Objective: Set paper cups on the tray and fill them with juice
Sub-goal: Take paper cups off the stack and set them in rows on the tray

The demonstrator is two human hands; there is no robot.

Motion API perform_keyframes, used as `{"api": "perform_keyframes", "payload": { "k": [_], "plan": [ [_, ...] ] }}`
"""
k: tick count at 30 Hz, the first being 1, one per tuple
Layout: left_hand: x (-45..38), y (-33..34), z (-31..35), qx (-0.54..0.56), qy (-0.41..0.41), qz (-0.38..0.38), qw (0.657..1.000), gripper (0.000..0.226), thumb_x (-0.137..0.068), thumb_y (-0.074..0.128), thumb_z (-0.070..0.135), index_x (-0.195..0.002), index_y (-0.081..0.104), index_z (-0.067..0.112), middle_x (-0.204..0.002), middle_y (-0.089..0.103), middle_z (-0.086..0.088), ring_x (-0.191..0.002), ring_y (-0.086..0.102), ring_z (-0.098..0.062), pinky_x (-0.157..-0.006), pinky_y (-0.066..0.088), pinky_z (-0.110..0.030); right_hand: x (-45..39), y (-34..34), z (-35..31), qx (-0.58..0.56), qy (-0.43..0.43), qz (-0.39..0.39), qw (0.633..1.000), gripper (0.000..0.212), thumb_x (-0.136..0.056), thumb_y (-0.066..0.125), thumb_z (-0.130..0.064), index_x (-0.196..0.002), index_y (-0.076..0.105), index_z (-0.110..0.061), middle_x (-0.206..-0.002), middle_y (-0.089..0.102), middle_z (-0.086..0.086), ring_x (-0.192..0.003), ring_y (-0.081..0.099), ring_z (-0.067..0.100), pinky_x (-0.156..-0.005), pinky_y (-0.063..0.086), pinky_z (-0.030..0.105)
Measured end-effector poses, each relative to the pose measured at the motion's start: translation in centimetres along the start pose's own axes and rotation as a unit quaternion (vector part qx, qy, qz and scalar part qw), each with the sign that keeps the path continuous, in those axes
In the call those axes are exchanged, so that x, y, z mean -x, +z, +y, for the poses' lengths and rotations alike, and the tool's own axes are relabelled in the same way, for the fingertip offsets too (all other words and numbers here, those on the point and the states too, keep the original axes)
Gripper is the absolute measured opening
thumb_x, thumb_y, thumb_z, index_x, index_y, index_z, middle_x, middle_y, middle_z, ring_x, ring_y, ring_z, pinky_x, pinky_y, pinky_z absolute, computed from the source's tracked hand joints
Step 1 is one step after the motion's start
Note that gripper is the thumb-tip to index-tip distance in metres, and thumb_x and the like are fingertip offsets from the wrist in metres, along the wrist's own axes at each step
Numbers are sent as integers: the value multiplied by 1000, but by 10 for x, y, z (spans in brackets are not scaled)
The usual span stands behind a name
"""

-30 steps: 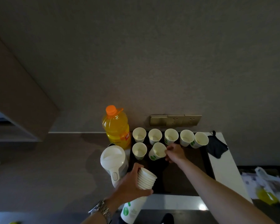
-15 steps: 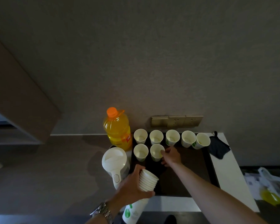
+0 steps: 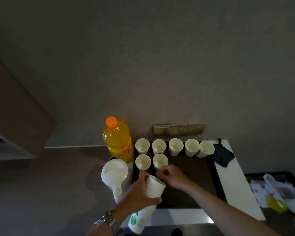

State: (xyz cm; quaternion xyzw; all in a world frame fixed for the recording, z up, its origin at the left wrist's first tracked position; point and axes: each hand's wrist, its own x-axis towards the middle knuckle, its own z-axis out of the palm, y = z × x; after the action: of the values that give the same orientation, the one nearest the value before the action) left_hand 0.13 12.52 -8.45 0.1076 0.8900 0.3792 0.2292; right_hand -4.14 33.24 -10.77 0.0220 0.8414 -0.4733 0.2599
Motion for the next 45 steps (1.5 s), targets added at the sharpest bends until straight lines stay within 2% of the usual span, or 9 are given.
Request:
{"api": "perform_keyframes", "payload": {
  "k": [4,10,16,20,28,30,34,40,45],
  "plan": [
    [-6,2,-1,8,12,-16,1000,83,-60,86,65,-120,32,41,-104,61,18,-95,62,2,-75,55,-19,2,-4,5,15,-23,-19,999,15,-88,75,-34,-83,70,-21,-78,70,1,-61,66,12,-50,53,29],
    [-14,13,-7,13,24,-35,999,85,-55,88,68,-116,33,45,-108,64,16,-99,65,-2,-81,61,-35,8,-19,10,44,7,-78,996,24,-89,76,-30,-102,70,-12,-96,73,13,-65,68,10,-54,55,24],
    [-16,19,10,-6,46,-34,998,81,-58,86,65,-115,33,42,-105,64,16,-95,65,0,-80,58,-26,13,-35,12,48,24,-69,996,13,-90,74,-25,-97,71,-14,-90,70,4,-70,69,13,-56,56,25],
    [-18,22,13,-9,48,-49,998,79,-57,86,66,-111,34,42,-102,66,15,-90,68,0,-79,60,-30,12,-63,15,48,4,6,999,8,-87,74,-14,-87,71,-22,-95,70,8,-81,71,23,-60,62,36],
    [-17,21,13,-9,39,-43,998,82,-58,84,68,-115,33,40,-98,65,13,-86,65,0,-74,56,-23,7,-117,36,-9,111,124,986,9,-92,72,-17,-99,66,-15,-102,65,6,-89,68,23,-51,56,25],
    [-17,20,16,-10,37,-44,998,82,-58,84,68,-116,33,40,-99,64,14,-87,65,0,-74,55,-22,1,-115,43,15,122,157,980,7,-92,71,-16,-97,65,-14,-98,65,7,-84,67,22,-47,54,24],
    [-16,20,17,-9,38,-47,998,82,-59,84,68,-116,32,40,-98,64,12,-87,66,-2,-74,56,-24,-14,-98,48,-22,145,199,969,7,-93,65,-8,-99,60,-8,-75,70,12,-52,67,16,-47,57,30],
    [-13,17,16,-12,25,-46,999,82,-59,84,67,-117,33,39,-100,64,12,-89,65,-3,-72,55,-22,-31,-70,49,-95,196,253,943,6,-91,60,-4,-92,57,-9,-72,69,15,-52,69,22,-53,62,39],
    [-11,18,14,-9,11,-40,999,83,-57,84,68,-116,34,40,-99,64,12,-87,65,-3,-75,57,-28,-34,-61,58,-119,225,260,932,12,-91,59,-5,-103,56,-5,-76,70,18,-51,70,25,-49,61,38]
  ]
}}
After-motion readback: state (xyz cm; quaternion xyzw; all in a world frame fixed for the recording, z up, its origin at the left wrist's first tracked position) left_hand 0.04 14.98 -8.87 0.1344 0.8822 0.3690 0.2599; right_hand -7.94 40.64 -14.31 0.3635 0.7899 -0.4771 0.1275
